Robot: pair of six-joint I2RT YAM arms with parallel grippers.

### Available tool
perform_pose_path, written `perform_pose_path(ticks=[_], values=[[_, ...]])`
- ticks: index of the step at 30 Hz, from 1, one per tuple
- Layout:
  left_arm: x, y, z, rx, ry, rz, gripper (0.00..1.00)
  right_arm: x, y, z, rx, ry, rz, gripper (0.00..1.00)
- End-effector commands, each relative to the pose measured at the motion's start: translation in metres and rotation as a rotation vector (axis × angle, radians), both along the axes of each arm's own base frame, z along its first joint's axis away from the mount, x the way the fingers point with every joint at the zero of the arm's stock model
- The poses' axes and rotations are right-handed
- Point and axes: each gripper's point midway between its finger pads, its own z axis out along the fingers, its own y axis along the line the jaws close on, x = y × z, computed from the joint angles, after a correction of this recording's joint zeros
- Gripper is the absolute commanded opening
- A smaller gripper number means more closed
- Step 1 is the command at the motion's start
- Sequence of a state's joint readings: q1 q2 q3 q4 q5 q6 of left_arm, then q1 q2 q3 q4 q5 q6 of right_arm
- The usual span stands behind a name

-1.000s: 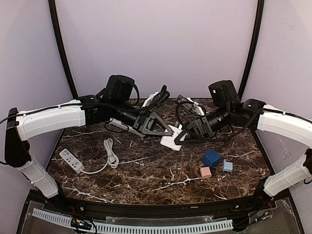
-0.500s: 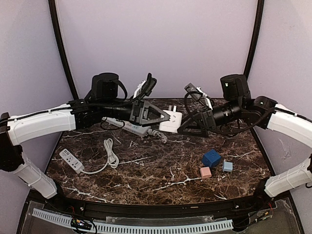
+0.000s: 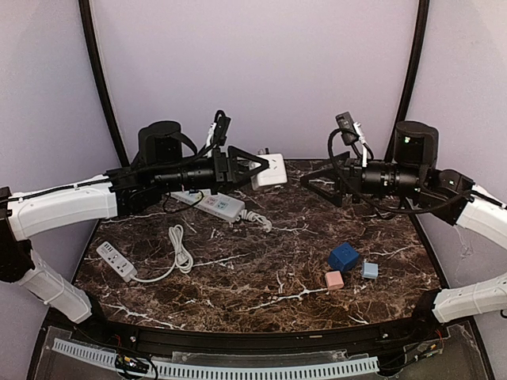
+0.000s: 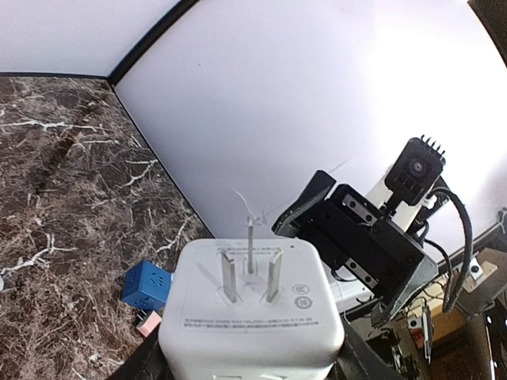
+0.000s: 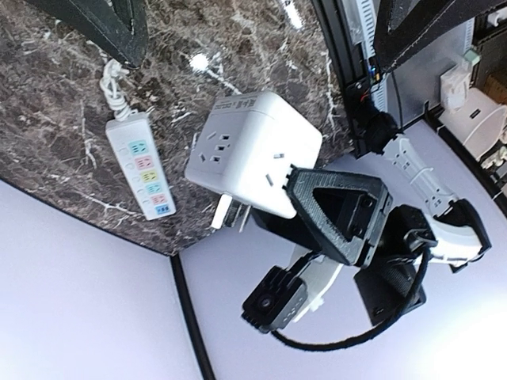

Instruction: Insert the plug

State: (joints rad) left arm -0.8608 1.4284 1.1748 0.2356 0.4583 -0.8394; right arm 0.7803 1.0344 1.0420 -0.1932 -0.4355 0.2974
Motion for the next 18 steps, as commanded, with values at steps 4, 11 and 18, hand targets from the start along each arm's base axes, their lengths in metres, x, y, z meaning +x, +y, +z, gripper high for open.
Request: perform_pose_path(ticks=[4, 11, 18], values=[[0.024, 0.024, 0.032, -0.125, 0.027, 0.202, 0.01, 0.036, -0.011, 0.022, 0.075, -0.17, -0.206, 0.99], [0.036, 0.035, 0.046, -0.187, 0.04, 0.293, 0.01, 0.045, -0.01, 0.041, 0.129, -0.291, -0.27, 0.99], [0.05, 0.053, 0.044, -0.222, 0.095, 0.421, 0.01, 0.043, -0.006, 0.053, 0.17, -0.411, -0.295, 0.99]])
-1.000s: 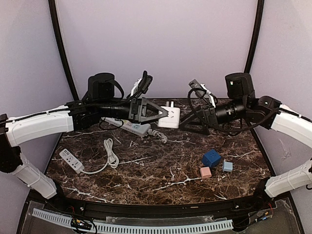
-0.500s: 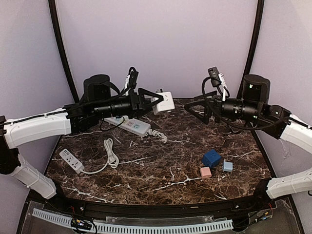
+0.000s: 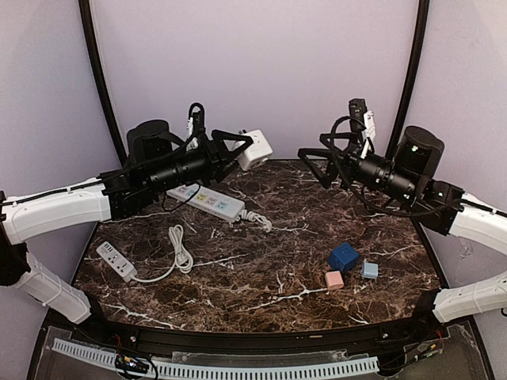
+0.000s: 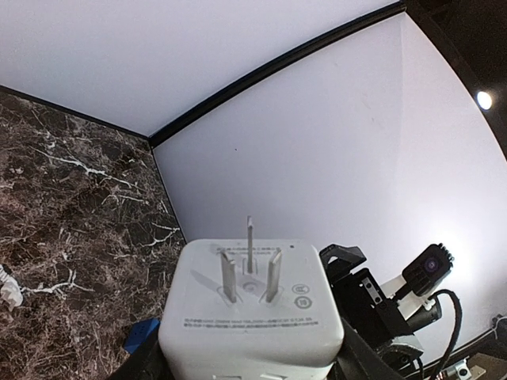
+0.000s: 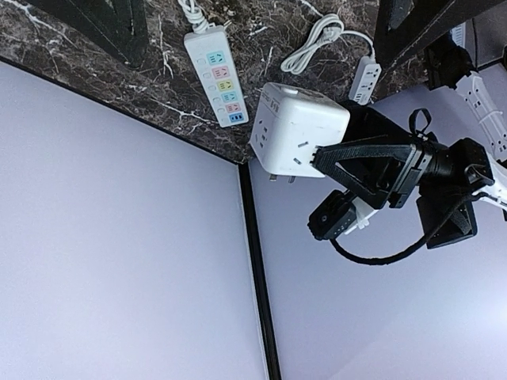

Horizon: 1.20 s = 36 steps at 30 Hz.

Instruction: Insert the plug

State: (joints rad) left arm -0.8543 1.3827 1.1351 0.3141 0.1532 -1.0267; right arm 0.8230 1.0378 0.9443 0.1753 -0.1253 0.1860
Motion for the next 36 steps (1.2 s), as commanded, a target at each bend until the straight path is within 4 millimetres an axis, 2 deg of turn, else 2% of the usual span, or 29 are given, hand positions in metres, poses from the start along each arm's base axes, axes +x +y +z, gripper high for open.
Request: perform_pose_path(ticks=[1, 6, 9, 12, 13, 17, 20, 26, 29, 36], values=[[0.007, 0.025, 0.026, -0.107, 0.002, 0.112, 0.01, 0.001, 0.003, 0.016, 0.034, -0.121, -0.04, 0.99], [0.014, 0.033, 0.035, -0.227, 0.05, 0.161, 0.01, -0.004, 0.016, 0.02, 0.013, -0.196, -0.048, 0.99], [0.019, 0.038, 0.042, -0.308, 0.079, 0.196, 0.01, 0.001, 0.025, 0.023, -0.009, -0.194, -0.098, 0.99], [0.021, 0.041, 0.051, -0.372, 0.081, 0.205, 0.01, 0.023, 0.024, 0.024, -0.037, -0.085, -0.22, 0.99], [0.022, 0.043, 0.055, -0.395, 0.08, 0.209, 0.01, 0.027, 0.025, 0.034, -0.033, -0.053, -0.235, 0.99], [0.024, 0.044, 0.06, -0.429, 0.101, 0.219, 0.01, 0.026, 0.044, 0.024, -0.067, 0.054, -0.164, 0.99], [0.027, 0.044, 0.061, -0.457, 0.135, 0.229, 0.01, 0.024, 0.048, 0.017, -0.027, 0.082, -0.142, 0.99], [0.032, 0.041, 0.07, -0.498, 0.18, 0.231, 0.01, 0.008, 0.052, 0.021, -0.001, -0.092, -0.066, 0.96], [0.033, 0.032, 0.071, -0.499, 0.207, 0.206, 0.01, 0.017, 0.063, 0.014, -0.085, -0.116, -0.074, 0.94], [0.029, 0.02, 0.077, -0.525, 0.241, 0.167, 0.01, 0.017, 0.075, 0.029, -0.091, -0.225, -0.057, 0.92]])
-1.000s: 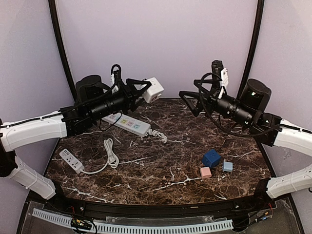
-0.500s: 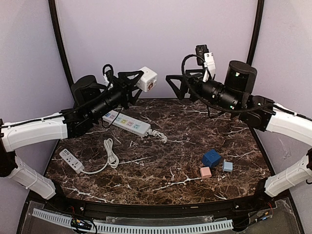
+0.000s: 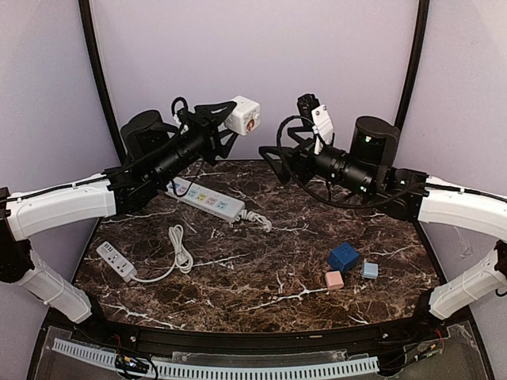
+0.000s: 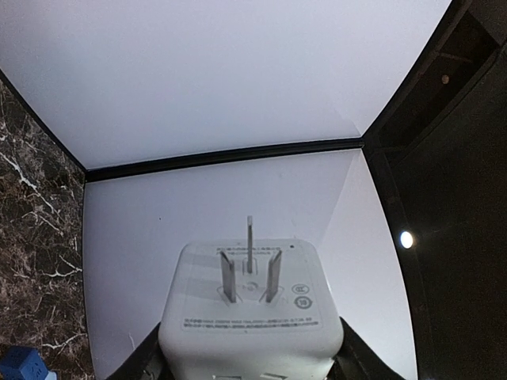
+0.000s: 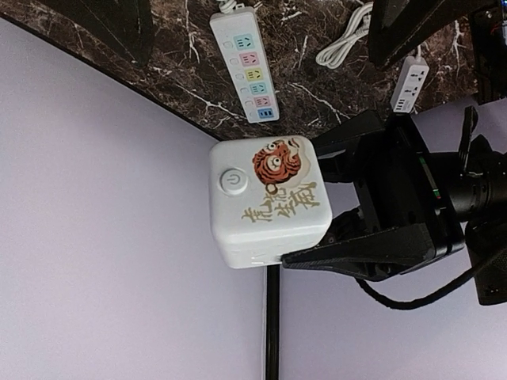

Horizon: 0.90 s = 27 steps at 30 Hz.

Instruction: Insert the plug

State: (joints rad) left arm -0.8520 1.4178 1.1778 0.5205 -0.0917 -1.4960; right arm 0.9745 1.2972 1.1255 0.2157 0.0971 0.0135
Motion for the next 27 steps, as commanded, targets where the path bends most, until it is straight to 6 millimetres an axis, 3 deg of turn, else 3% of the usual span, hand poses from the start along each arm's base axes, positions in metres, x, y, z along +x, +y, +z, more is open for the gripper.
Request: perform_pose_path(ticks=[1, 7, 17, 27], values=[[-0.008, -0.004, 0.02, -0.065, -0.006, -0.035, 0.01, -0.004, 0.01, 0.034, 0.03, -0.124, 0.027, 0.92], [-0.013, -0.01, 0.019, -0.081, 0.003, -0.056, 0.01, 0.01, 0.013, 0.043, 0.041, -0.142, -0.031, 0.91], [-0.017, -0.015, 0.018, -0.085, 0.012, -0.071, 0.01, 0.023, 0.033, 0.037, -0.022, -0.14, -0.069, 0.89], [-0.017, -0.016, 0.014, -0.074, 0.023, -0.064, 0.01, 0.028, 0.039, 0.035, -0.046, -0.143, -0.092, 0.74]])
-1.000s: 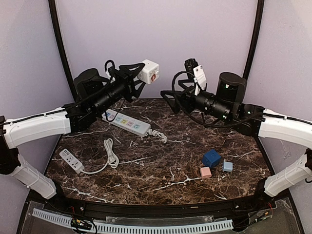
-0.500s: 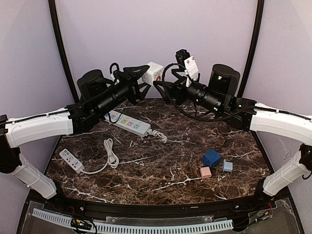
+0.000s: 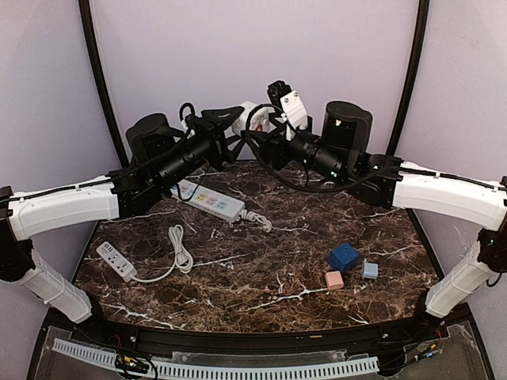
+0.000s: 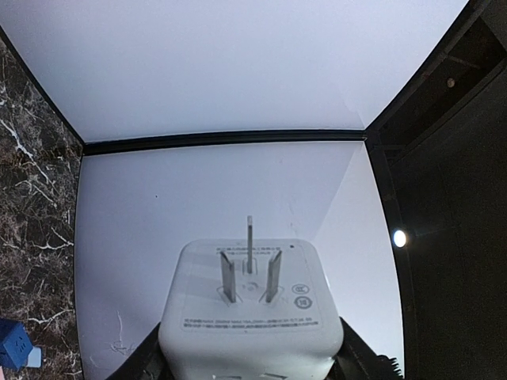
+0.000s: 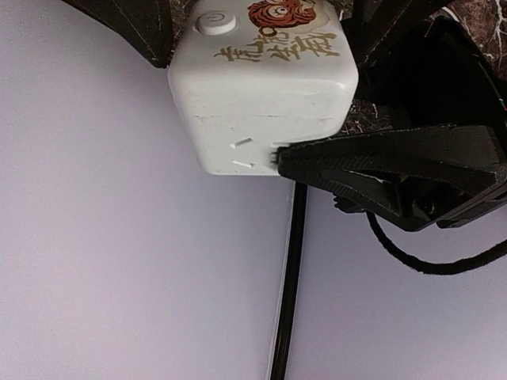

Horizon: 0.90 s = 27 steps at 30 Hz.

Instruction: Insert the plug

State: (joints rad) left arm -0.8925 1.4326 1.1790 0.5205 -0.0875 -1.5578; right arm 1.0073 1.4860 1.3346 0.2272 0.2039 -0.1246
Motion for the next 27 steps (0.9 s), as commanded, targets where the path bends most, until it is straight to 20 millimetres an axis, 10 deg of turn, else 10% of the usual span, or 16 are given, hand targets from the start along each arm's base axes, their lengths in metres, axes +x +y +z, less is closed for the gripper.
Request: perform_pose_path(ticks=[1, 17, 25, 27], values=[[-0.005, 0.001, 0.02, -0.044, -0.028, -0.007, 0.01, -0.001, 0.003, 0.014, 0.016, -0.025, -0.01, 0.72], [-0.005, 0.002, 0.019, -0.057, -0.038, 0.007, 0.01, 0.006, 0.013, 0.006, -0.014, -0.005, -0.018, 0.6], [-0.006, 0.0, 0.015, -0.048, -0.036, 0.004, 0.01, 0.006, 0.016, 0.002, -0.026, 0.003, -0.013, 0.24], [-0.006, 0.001, 0.014, -0.041, -0.036, 0.006, 0.22, 0.006, 0.015, 0.002, -0.024, 0.007, -0.012, 0.15]])
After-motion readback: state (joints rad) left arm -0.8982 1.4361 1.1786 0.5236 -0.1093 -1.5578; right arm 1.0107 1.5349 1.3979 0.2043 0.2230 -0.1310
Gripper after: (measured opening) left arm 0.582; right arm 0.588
